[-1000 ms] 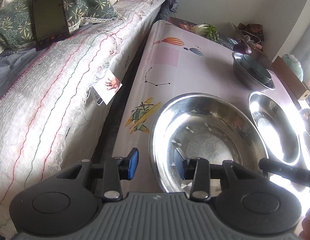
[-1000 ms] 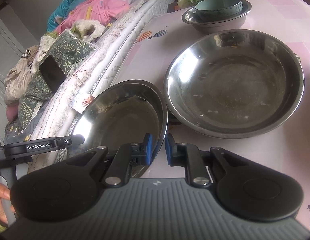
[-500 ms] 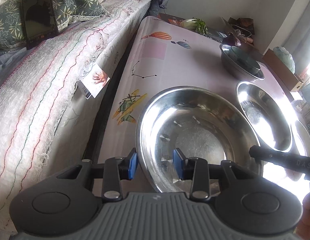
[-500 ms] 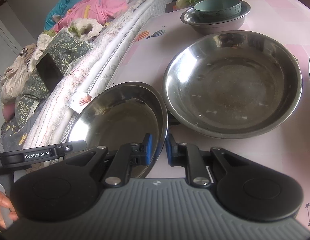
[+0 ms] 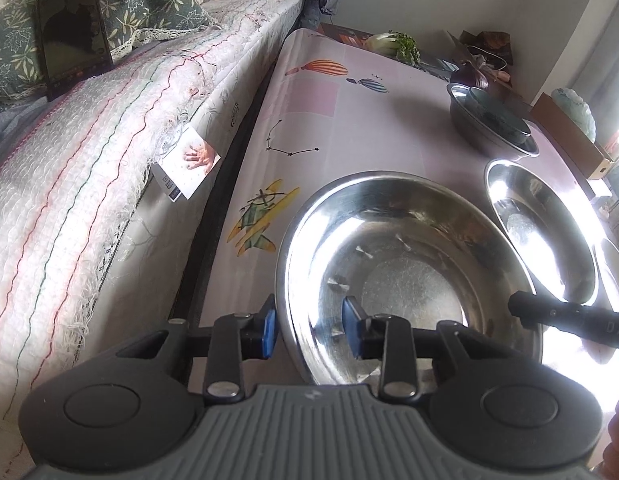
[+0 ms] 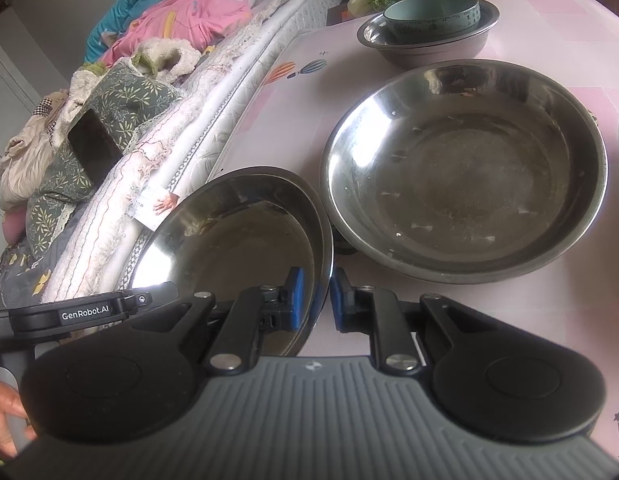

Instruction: Organize plates and bowls

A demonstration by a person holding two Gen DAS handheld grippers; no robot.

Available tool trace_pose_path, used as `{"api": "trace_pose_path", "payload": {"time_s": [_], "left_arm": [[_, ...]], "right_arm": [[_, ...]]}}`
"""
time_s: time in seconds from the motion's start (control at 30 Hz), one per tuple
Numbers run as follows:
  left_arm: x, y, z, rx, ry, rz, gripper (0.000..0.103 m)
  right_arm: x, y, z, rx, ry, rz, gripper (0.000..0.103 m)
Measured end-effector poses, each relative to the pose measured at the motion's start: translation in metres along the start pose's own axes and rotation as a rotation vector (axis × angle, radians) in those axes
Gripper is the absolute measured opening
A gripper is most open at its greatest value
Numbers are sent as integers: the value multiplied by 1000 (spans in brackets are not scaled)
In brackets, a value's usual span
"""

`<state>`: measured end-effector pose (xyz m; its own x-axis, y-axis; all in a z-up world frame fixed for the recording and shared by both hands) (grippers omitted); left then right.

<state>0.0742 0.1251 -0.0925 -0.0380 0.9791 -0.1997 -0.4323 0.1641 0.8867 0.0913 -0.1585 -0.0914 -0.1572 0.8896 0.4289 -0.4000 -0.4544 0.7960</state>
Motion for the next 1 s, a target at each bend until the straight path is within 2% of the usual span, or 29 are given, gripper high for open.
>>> {"api": "trace_pose_path", "payload": {"time_s": [0.73, 1.0], "left_arm": [[0, -2, 4, -3, 10, 11, 34], [-4, -3, 6, -12, -12, 38, 35]], "right_arm": [[2, -7, 0, 2, -4, 5, 15], [-1, -6, 2, 2, -11, 14, 15]]}}
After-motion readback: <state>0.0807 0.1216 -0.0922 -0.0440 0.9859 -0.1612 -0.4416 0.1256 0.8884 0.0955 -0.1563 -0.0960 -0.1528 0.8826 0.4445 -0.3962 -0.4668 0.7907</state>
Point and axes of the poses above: each gripper's, at about its wrist camera, not at the fingertips, and y roughly against the way its jaws point, x to its left, z to its top, the point moved 2 cm from there along -y, roughly the way its jaws point, and after that the axes turned 9 degrees about x, right-handed, at the moved point
